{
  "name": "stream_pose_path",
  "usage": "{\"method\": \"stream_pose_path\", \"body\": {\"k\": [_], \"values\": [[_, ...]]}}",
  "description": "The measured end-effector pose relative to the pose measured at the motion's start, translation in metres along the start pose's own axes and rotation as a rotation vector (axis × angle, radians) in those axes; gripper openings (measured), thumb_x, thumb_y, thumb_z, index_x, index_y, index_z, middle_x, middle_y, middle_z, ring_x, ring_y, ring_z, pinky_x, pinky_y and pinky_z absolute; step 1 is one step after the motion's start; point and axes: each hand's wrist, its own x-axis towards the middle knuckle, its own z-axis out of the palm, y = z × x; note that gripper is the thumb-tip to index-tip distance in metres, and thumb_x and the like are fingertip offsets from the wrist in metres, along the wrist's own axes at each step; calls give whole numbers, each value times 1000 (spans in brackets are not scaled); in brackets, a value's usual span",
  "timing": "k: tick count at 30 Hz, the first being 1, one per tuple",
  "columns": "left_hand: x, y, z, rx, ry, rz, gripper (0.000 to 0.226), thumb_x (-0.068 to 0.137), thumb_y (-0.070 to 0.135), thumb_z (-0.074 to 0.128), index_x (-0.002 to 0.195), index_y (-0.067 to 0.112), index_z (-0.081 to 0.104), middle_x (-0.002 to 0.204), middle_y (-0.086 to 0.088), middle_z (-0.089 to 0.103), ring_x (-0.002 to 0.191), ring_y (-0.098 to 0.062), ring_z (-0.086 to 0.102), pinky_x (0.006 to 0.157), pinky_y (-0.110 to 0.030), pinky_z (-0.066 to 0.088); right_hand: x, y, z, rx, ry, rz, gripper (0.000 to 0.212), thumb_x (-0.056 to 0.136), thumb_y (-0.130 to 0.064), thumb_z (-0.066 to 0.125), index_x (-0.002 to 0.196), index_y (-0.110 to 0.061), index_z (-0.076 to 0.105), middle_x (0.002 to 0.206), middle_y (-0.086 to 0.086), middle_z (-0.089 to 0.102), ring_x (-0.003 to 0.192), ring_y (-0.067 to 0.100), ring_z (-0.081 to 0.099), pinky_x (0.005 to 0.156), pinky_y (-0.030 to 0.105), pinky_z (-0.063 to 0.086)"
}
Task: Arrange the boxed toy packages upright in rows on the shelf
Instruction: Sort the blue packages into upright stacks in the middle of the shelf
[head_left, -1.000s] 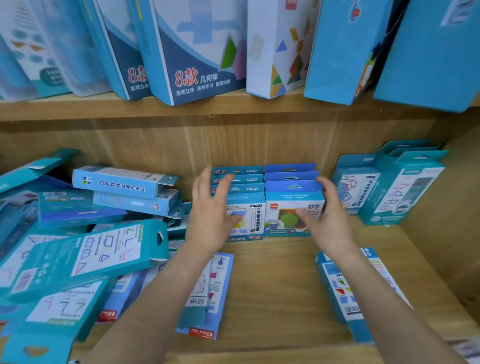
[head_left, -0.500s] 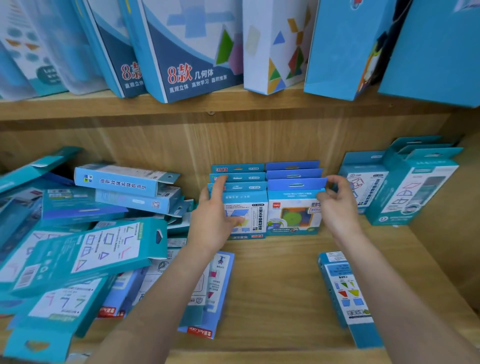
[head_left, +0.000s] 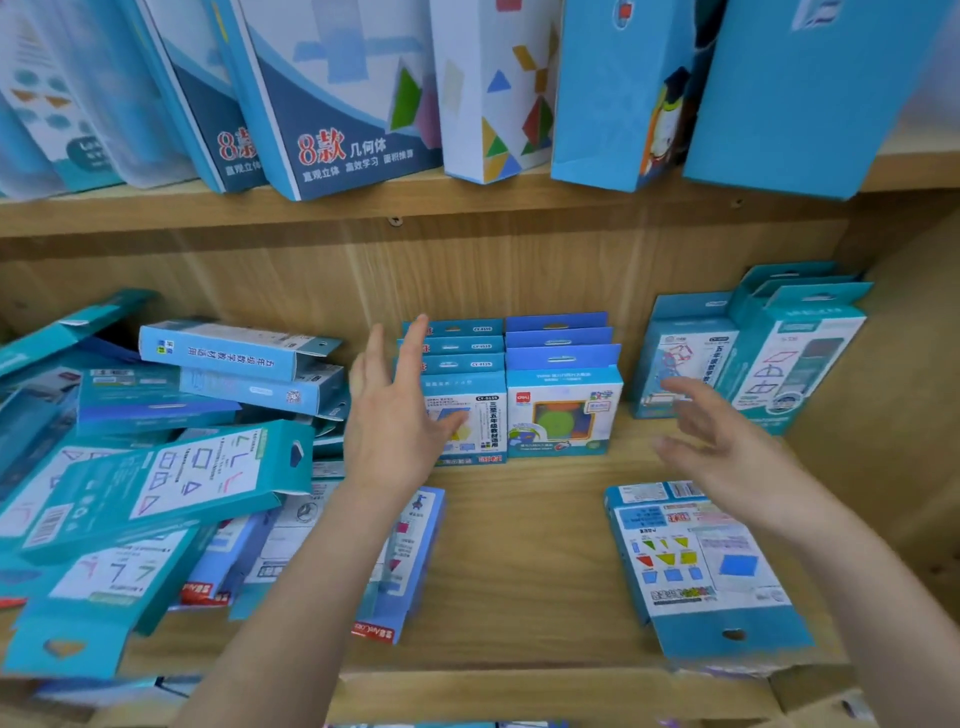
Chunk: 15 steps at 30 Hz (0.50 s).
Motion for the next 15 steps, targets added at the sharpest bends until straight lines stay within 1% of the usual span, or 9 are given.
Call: {"method": "stream_pose_path", "body": {"k": [2, 4, 6, 8, 10, 11, 12, 13, 15], "values": [[-18, 16, -4, -43, 40, 85, 83, 75, 31, 77, 144, 29, 32, 153, -10, 24, 138, -28, 26, 107, -41, 32, -29, 11, -14, -59, -75, -40, 49, 89, -28, 63, 129, -44, 40, 140, -4, 48, 134, 9, 39, 109, 36, 36], [-47, 38, 0, -180, -68, 217, 63, 77, 35, 74, 134, 26, 49, 147, -2, 39, 132, -21, 39, 106, -37, 38, -47, 28, -22, -159, -117, -41, 45, 89, -31, 62, 124, -49, 39, 130, -13, 52, 127, 6, 45, 104, 29, 39], [-83, 61, 16, -201, -209, 424, 49, 77, 53, 61, 119, 29, 61, 137, 3, 52, 123, -18, 50, 99, -39, 47, -59, 46, -25, -214, -139, -12, 44, 90, -33, 60, 124, -49, 38, 119, -18, 56, 111, 2, 53, 91, 17, 41], [-117, 81, 40, -170, -385, 544, 62, 71, 67, 48, 120, 32, 60, 140, 5, 49, 128, -17, 45, 101, -38, 45, -68, 63, -24, -231, -134, 1, 45, 90, -34, 60, 129, -45, 40, 118, -19, 56, 99, -3, 55, 82, 12, 40], [-139, 95, 60, -132, -598, 515, 79, 69, 72, 51, 137, 35, 41, 153, 6, 26, 140, -15, 22, 112, -35, 32, -73, 79, -21, -172, -133, -15, 45, 89, -33, 61, 129, -42, 42, 124, -16, 57, 92, -11, 56, 82, 11, 42], [-148, 99, 67, -92, -641, 499, 82, 71, 68, 55, 142, 35, 31, 157, 7, 15, 143, -13, 12, 114, -33, 27, -75, 86, -19, -130, -141, -26, 45, 89, -33, 62, 127, -43, 43, 127, -15, 56, 94, -13, 56, 85, 12, 44], [-154, 101, 73, -52, -626, 508, 80, 75, 63, 57, 144, 34, 27, 157, 8, 13, 144, -11, 10, 113, -31, 29, -77, 94, -16, -103, -151, -37, 44, 88, -34, 63, 125, -45, 43, 131, -16, 53, 103, -11, 55, 92, 15, 44], [-157, 103, 77, -9, -590, 540, 71, 78, 55, 56, 141, 33, 32, 155, 7, 23, 143, -11, 19, 106, -30, 39, -79, 98, -13, -94, -158, -63, 43, 86, -38, 63, 122, -48, 42, 136, -19, 48, 115, -8, 50, 99, 17, 40], [-159, 105, 81, -19, -477, 590, 55, 73, 39, 54, 127, 28, 53, 136, 4, 54, 128, -14, 48, 80, -28, 56, -85, 100, -11, -92, -157, -119, 44, 77, -62, 60, 115, -51, 41, 137, -32, 35, 128, -11, 35, 105, 10, 28]]}}
